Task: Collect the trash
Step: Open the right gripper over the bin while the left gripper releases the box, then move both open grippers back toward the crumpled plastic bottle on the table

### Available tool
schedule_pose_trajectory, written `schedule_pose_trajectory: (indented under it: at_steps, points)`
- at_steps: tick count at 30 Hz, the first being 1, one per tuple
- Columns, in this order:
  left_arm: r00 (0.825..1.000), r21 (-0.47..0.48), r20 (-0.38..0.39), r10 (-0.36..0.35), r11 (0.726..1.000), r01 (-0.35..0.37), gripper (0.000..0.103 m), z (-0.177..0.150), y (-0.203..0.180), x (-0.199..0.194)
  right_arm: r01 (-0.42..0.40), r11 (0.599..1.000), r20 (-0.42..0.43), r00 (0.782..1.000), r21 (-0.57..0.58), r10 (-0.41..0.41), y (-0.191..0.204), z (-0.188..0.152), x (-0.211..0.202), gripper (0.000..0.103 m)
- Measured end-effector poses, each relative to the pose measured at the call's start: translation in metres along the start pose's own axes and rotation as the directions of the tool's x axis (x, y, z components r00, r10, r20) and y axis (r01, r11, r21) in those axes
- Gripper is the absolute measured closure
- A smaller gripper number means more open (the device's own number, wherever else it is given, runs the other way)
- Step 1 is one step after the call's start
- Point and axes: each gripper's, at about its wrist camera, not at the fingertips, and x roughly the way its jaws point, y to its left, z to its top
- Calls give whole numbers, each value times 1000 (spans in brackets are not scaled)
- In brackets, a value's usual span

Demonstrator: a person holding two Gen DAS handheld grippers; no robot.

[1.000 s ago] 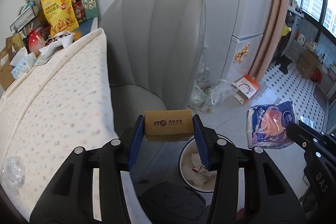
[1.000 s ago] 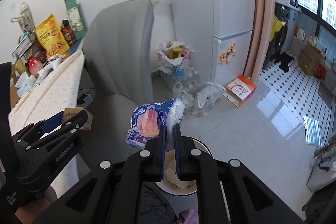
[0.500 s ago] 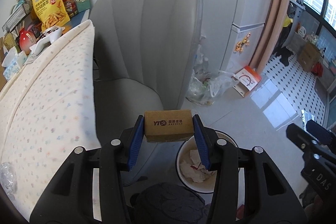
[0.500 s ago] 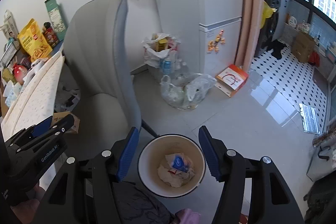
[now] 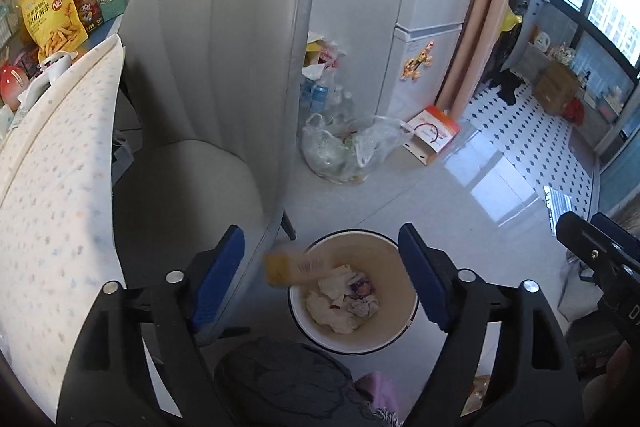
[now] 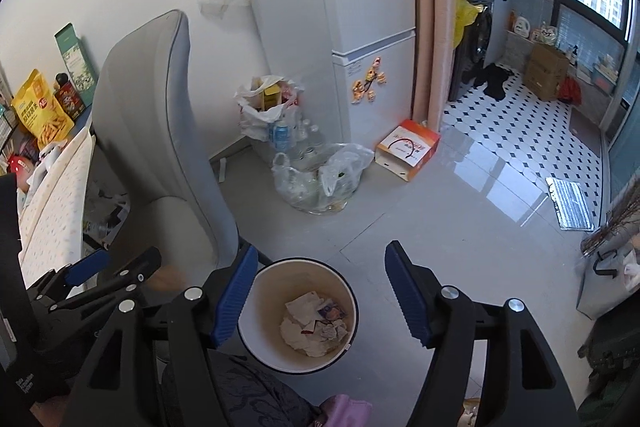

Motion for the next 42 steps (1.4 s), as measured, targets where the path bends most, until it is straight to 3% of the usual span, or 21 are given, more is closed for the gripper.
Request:
schedule_pose_trajectory:
  at_steps: [6,11,18,30,35,42]
  points:
    - [999,-34,40,24,999,-22,10,-4,11,-19,-17,1000,33,999,-7,17,4,-2,-13,25]
    - [992,-80,94,83,994,-76,9,-11,41,-52,-62,997,73,995,-39,65,27,-5,-33,17]
    - [969,-181,153,194,969,-166,5,-34,95,-104,-140,983,102,983,-116,152,73,-20,-63,8]
    - [934,-353,190,302,909,-223,6,-82,191,-170,-229,940,99,960,-253,261,160,-48,-106,8]
    - [918,-414,181,353,874,-254,6,-106,226,-190,-279,905,71,946,-320,317,204,-65,-116,8]
    - [887,-505,150,436,806,-310,6,-143,271,-218,-364,842,10,916,-398,401,257,-87,-123,8]
